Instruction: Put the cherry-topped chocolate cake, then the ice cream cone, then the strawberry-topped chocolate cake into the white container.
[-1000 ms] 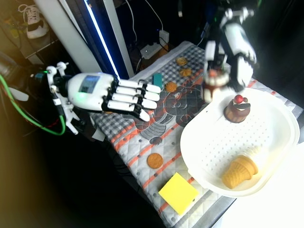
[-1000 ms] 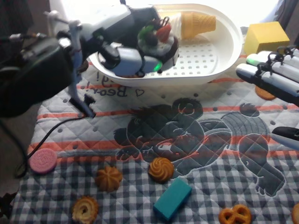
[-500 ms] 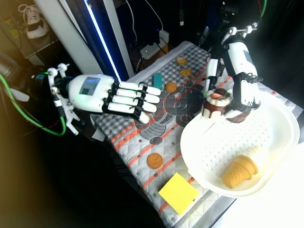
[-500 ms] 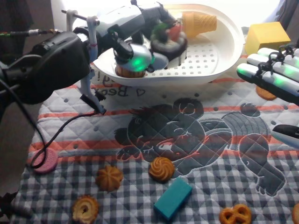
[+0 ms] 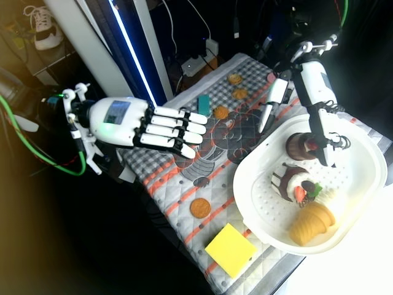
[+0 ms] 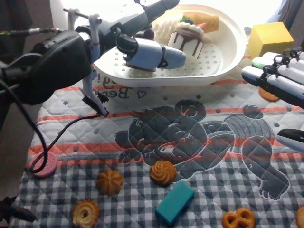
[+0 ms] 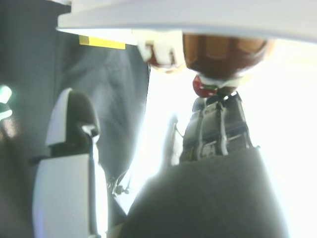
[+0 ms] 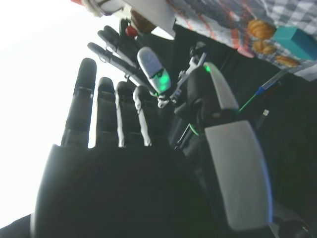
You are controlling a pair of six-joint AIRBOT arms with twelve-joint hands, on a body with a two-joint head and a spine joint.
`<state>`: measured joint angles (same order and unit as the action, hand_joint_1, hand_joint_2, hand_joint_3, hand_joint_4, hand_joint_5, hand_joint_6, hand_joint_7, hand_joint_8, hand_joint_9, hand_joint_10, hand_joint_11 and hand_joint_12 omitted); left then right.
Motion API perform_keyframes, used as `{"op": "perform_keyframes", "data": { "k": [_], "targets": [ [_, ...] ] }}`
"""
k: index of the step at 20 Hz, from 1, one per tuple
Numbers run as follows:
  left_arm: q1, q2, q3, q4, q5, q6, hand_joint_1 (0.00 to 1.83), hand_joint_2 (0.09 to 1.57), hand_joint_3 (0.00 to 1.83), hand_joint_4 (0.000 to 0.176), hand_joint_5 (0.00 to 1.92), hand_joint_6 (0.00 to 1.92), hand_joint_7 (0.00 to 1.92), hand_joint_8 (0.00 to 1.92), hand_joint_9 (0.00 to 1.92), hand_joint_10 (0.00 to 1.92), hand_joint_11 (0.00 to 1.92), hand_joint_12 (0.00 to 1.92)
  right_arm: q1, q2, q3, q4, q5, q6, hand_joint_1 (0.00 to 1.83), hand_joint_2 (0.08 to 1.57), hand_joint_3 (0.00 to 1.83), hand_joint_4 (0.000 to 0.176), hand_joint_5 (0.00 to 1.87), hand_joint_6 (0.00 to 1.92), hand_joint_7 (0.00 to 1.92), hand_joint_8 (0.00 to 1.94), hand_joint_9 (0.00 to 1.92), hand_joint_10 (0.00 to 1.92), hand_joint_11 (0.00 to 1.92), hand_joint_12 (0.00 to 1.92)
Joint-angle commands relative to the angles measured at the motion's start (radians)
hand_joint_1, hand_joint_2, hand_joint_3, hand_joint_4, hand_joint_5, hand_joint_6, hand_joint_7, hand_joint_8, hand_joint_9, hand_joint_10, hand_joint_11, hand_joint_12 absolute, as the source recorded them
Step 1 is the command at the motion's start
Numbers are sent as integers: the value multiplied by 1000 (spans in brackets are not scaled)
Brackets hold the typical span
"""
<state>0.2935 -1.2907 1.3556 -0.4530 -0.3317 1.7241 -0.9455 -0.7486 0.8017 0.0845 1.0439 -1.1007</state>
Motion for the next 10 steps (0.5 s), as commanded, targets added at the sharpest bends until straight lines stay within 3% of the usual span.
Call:
{"op": "perform_keyframes", "data": {
  "k": [1, 2, 3, 4, 5, 6, 7, 8, 10],
  "targets": [
    [-5, 25, -17, 20, -151, -6, 831, 1045, 4, 137, 0, 0, 0, 0, 0, 0, 0, 4, 5, 6, 0, 1, 124, 1, 768, 1326, 0, 0, 0, 0, 0, 0, 0, 234, 0, 939],
    [-1, 52, -53, 34, -188, -6, 818, 1041, 0, 168, 0, 0, 0, 0, 0, 0, 0, 627, 5, 8, -2, 1, 124, 1, 758, 1322, 0, 0, 0, 0, 0, 0, 0, 267, 0, 917],
    [5, 87, -97, 53, -234, -6, 840, 1045, 0, 173, 0, 0, 0, 0, 0, 0, 0, 1292, 5, 9, -3, 1, 126, 1, 764, 1319, 0, 0, 0, 0, 0, 0, 0, 279, 0, 912],
    [11, 117, -132, 74, -269, -11, 789, 1053, 0, 169, 0, 0, 0, 0, 51, 29, 0, 1551, 5, 11, -5, 1, 128, 1, 759, 1319, 0, 0, 0, 0, 0, 0, 0, 262, 0, 925],
    [20, 146, -168, 97, -309, -22, 790, 1063, 0, 175, 0, 0, 0, 0, 44, 33, 0, 1511, 4, 12, -8, 2, 130, 1, 760, 1314, 0, 0, 0, 0, 0, 0, 0, 281, 0, 1036],
    [40, 193, -220, 129, -374, -48, 762, 1028, 0, 176, 0, 0, 0, 0, 7, 4, 0, 1320, 2, 13, -10, 3, 133, 1, 801, 1306, 0, 0, 0, 0, 0, 0, 0, 262, 0, 1075],
    [54, 218, -246, 149, -417, -71, 762, 1028, 0, 176, 0, 0, 0, 0, 7, 4, 0, 1320, 2, 13, -11, 3, 136, 1, 801, 1306, 0, 0, 0, 0, 0, 0, 0, 262, 0, 1075],
    [73, 252, -278, 174, -468, -100, 695, 1001, 0, 176, 0, 0, 0, 0, 105, 56, 0, 1542, 2, 14, -13, 3, 141, 1, 737, 1296, 0, 0, 0, 0, 0, 0, 0, 223, 0, 1052],
    [105, 296, -320, 199, -542, -131, 691, 998, 0, 176, 0, 0, 0, 0, 118, 64, 0, 1564, 2, 16, -14, 3, 150, 1, 732, 1295, 0, 0, 0, 0, 0, 0, 0, 224, 0, 1052]
  ]
}}
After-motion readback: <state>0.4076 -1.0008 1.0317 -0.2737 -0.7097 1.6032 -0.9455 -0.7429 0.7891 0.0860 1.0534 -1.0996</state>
